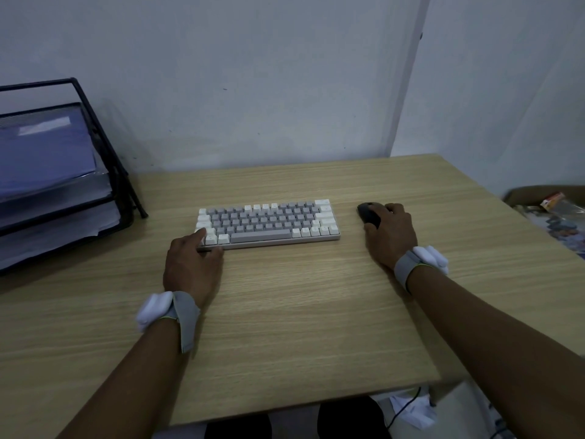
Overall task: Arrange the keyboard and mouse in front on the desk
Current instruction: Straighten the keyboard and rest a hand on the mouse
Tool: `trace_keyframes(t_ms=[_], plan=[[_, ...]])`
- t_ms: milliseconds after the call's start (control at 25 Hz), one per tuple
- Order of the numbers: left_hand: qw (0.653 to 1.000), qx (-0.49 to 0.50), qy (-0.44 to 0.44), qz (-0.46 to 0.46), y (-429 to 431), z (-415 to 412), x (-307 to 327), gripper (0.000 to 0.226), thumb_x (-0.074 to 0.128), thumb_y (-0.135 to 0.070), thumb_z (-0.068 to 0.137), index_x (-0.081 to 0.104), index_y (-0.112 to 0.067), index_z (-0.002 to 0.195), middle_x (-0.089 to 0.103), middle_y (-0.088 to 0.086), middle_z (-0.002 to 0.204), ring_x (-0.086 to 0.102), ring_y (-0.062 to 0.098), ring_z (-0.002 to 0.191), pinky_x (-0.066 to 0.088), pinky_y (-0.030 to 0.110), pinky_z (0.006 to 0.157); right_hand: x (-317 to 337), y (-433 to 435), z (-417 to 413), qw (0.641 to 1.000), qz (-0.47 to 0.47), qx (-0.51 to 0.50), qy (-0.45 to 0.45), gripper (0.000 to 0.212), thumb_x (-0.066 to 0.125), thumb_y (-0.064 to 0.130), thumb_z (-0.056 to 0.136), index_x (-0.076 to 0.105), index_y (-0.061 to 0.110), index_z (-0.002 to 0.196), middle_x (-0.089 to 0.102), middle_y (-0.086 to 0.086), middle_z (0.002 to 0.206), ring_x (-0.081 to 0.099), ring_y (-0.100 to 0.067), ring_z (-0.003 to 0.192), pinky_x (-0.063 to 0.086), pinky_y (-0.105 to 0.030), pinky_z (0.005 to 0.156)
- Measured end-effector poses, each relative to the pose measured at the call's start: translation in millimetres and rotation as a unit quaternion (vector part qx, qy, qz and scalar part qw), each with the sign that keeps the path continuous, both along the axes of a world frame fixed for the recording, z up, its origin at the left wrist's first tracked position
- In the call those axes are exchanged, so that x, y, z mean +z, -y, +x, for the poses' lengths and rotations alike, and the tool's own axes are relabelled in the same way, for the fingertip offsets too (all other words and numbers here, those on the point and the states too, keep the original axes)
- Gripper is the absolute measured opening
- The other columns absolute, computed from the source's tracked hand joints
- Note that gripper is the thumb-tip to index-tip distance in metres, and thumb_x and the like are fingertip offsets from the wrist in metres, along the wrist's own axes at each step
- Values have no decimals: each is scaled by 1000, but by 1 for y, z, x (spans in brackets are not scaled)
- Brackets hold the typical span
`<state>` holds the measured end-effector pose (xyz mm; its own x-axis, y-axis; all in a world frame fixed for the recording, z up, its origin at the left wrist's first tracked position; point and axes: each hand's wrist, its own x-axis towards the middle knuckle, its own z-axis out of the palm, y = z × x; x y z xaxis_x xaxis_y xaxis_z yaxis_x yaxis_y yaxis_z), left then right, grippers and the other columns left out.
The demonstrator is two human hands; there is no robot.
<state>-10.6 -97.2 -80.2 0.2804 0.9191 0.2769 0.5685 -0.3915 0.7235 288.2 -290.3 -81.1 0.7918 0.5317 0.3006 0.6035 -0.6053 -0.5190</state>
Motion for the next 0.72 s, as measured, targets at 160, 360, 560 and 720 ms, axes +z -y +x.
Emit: trace_keyframes(t_ms=[160, 360, 560, 720], plan=[[1000, 2, 3, -4, 0, -1, 0, 51, 65, -33, 84, 56, -21, 133, 52, 13, 136, 48, 28, 126, 36, 33, 103, 0, 2, -4, 1000, 2, 1, 6, 43, 58, 23, 89, 55, 23, 132, 45, -16, 138, 44, -36, 121, 44, -39, 87], [1000, 2, 7, -8, 2, 0, 2, 51, 65, -33, 85, 55, -21, 134, 50, 11, 138, 47, 27, 128, 35, 32, 103, 2, 4, -9, 1000, 7, -9, 7, 42, 58, 23, 88, 55, 21, 130, 45, -15, 137, 43, -35, 122, 45, -39, 85], [1000, 4, 9, -5, 1, 0, 1, 51, 66, -32, 85, 56, -21, 133, 51, 11, 138, 47, 26, 127, 34, 31, 103, 4, 5, -11, 1000, 1, -11, 9, 43, 57, 23, 88, 54, 20, 130, 45, -15, 135, 43, -35, 122, 46, -40, 84], [1000, 3, 7, -6, 0, 0, 1, 51, 66, -33, 84, 56, -22, 133, 51, 11, 138, 47, 27, 128, 35, 32, 103, 4, 5, -13, 1000, -12, -21, 17, 47, 57, 27, 87, 50, 21, 133, 45, -13, 137, 43, -34, 122, 45, -40, 81]])
